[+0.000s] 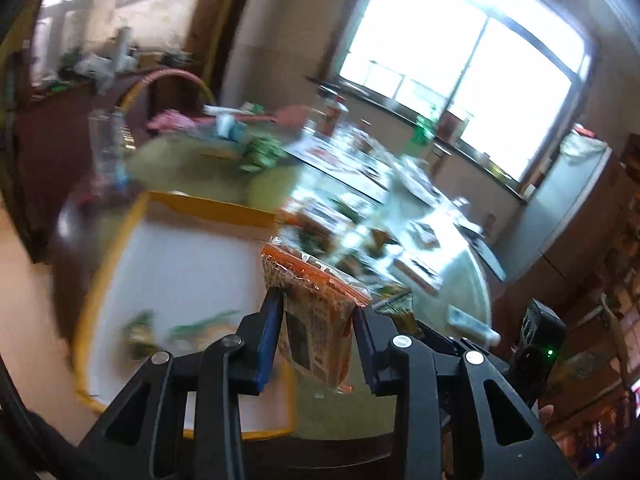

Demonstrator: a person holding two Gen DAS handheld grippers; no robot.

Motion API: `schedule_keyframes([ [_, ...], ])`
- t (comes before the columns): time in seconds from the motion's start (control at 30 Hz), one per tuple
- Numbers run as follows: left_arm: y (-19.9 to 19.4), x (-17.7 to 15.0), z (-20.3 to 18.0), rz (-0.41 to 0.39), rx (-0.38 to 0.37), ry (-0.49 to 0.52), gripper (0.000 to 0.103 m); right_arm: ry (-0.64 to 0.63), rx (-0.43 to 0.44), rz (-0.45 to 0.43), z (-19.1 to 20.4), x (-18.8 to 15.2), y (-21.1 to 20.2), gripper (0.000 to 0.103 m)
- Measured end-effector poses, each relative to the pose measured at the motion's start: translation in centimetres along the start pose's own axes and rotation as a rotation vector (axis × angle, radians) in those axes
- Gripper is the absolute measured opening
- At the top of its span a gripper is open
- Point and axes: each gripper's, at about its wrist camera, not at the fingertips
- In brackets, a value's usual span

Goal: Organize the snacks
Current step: 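Carry the orange cracker pack into the tray with left gripper and release it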

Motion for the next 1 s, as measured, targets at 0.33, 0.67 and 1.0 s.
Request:
schedule_keyframes([
  [0.33,0.5,0.4,6.7,0.028,0.185,-0.066,0.014,-0.106,0.154,0.098,6.4,1.8,6.6,0.041],
  [0.67,6.6,0.3,10.2,0.133,0.24,-0.087,0.011,-0.161,0.168,0.173,8.8,2.6,11.7,0.041],
  [1.0,8.7,-1.4,15.0,0.199,0.224,-0.229,0.06,-0.165,0.073,0.249,9.0,3.7,15.9,0.047],
])
Point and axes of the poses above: each gripper's, at about its wrist camera, not at the fingertips, and y roughly the way its jaws point, z to its left, x to its top, and after that the axes turned 9 degrees about -y, right-handed
